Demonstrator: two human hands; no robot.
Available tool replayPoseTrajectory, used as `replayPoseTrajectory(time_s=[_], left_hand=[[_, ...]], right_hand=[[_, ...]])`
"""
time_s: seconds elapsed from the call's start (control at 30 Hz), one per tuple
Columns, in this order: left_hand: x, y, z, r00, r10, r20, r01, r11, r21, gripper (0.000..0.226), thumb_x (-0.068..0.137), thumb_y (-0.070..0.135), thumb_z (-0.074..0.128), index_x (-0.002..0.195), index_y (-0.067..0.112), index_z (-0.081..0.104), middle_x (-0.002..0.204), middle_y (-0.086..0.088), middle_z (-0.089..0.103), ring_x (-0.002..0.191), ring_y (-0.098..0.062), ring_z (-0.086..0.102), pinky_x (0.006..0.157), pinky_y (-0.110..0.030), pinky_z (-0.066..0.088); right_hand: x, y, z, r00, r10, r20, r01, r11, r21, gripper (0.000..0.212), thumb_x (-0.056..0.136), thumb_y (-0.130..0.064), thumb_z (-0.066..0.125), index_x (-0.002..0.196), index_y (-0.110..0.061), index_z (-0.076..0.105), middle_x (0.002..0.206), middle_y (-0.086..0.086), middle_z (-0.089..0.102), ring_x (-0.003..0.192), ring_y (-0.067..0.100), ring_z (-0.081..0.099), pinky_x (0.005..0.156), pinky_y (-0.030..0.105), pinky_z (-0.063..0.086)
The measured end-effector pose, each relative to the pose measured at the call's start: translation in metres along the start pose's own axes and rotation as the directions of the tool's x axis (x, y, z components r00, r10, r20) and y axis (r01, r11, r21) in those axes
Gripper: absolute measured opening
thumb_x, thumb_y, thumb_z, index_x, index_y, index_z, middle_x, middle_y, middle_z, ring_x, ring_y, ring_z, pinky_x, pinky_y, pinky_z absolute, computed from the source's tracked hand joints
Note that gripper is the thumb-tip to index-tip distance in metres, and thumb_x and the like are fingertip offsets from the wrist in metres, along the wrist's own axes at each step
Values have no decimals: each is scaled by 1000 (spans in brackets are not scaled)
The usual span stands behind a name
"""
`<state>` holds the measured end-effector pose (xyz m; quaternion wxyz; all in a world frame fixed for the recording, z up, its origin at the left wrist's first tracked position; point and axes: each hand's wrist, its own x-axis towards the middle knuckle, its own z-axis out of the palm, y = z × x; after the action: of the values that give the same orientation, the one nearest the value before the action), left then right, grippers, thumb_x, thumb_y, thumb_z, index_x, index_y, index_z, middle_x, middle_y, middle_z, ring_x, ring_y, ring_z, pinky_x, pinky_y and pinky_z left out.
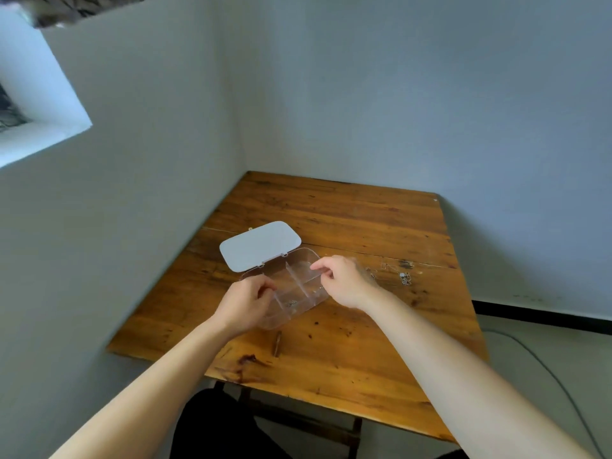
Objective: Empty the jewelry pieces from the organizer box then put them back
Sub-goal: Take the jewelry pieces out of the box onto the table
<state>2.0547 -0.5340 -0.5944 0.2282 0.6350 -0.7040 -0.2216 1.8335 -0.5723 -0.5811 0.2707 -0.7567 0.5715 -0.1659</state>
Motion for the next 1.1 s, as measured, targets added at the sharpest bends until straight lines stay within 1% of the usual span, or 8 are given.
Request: replayPoseTrajectory(time_s=[0.13, 0.27, 0.33, 0.43, 0.53, 0.8, 0.9, 1.1], left_hand=[[5, 3, 9, 991, 122, 47, -126, 989, 75, 17, 94, 33, 58, 102, 23, 69, 95, 8, 64, 83, -12, 61, 63, -20, 50], [14, 12, 20, 953, 230, 197, -255, 960, 111, 39, 90, 48, 58, 124, 29, 61, 118, 6, 63, 106, -13, 56, 89, -28, 49], [17, 10, 28, 944, 212, 251, -253, 957, 143, 44, 90, 48, 57, 130, 29, 56, 129, 3, 59, 118, -17, 51, 98, -32, 46], [18, 3, 39, 944, 181, 276, -267, 911, 313, 48, 92, 44, 55, 134, 21, 53, 136, -2, 52, 122, -20, 45, 102, -34, 45], [16, -2, 49, 939, 236, 251, -320, 866, 385, 42, 96, 36, 49, 134, 16, 53, 131, -3, 51, 114, -20, 47, 95, -33, 48], [22, -6, 49, 935, 234, 265, -309, 905, 292, 28, 96, 36, 54, 115, 17, 62, 118, -1, 60, 111, -20, 50, 93, -35, 48], [24, -6, 48, 926, 234, 298, -323, 897, 300, 21, 95, 34, 55, 108, 18, 61, 114, -3, 63, 109, -21, 50, 90, -36, 48], [29, -2, 47, 906, 233, 353, -351, 879, 322, 24, 97, 33, 53, 113, 15, 56, 120, -6, 61, 111, -22, 49, 94, -35, 46]], right_hand=[[7, -8, 7, 980, -34, 199, 89, 957, -275, 48, 93, -10, 46, 138, -23, 55, 141, 5, 54, 128, 28, 50, 99, 43, 47], [12, -6, 8, 956, -8, 292, 139, 891, -432, 48, 87, -9, 48, 132, -21, 58, 130, 7, 57, 116, 33, 56, 91, 46, 51], [13, -4, 10, 940, -8, 340, 174, 871, -460, 51, 85, -7, 46, 133, -22, 57, 131, 6, 56, 118, 33, 55, 92, 47, 51], [15, 1, 17, 923, -43, 382, 249, 824, -509, 46, 87, -4, 44, 128, -19, 60, 129, 7, 56, 117, 34, 55, 90, 51, 51], [18, 8, 21, 924, -87, 372, 284, 808, -516, 37, 92, -3, 45, 122, -15, 63, 121, 9, 56, 109, 35, 58, 85, 50, 53], [28, 12, 15, 916, -131, 380, 306, 841, -446, 13, 95, -14, 61, 105, -12, 69, 112, 7, 57, 102, 31, 60, 86, 44, 51], [29, 12, 15, 919, -125, 373, 290, 857, -427, 11, 95, -12, 61, 101, -12, 70, 112, 6, 58, 102, 30, 59, 86, 43, 51], [32, 6, 16, 924, -100, 370, 268, 857, -440, 9, 92, -7, 63, 93, -16, 66, 106, 7, 62, 95, 28, 61, 75, 38, 50]])
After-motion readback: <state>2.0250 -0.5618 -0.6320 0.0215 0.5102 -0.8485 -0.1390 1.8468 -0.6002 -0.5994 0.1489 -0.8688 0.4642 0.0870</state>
